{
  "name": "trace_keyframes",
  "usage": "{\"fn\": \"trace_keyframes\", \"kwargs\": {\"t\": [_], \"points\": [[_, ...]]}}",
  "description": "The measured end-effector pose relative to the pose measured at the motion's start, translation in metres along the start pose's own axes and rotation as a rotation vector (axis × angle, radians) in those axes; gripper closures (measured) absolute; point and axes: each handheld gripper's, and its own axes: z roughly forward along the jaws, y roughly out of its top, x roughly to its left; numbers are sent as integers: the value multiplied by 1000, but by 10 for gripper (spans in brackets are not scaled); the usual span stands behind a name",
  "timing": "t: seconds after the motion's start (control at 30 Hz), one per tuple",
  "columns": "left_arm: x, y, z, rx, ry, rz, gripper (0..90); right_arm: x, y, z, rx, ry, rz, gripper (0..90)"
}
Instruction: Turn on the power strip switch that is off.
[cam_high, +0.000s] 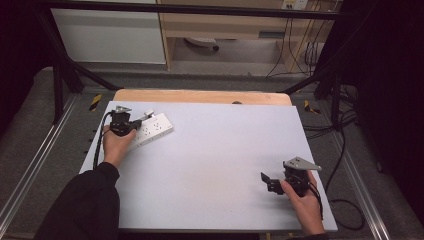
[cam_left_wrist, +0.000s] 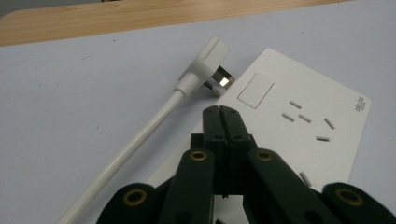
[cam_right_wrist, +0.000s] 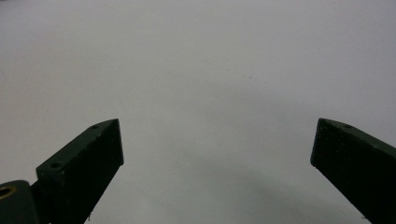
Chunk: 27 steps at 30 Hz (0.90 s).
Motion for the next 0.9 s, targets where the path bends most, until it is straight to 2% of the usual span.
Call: {"fn": "trace_keyframes", "kwargs": {"t": [0.9], "points": [[-1,1,1,3,6,17,900,0,0,0,7,4,0,29]]}}
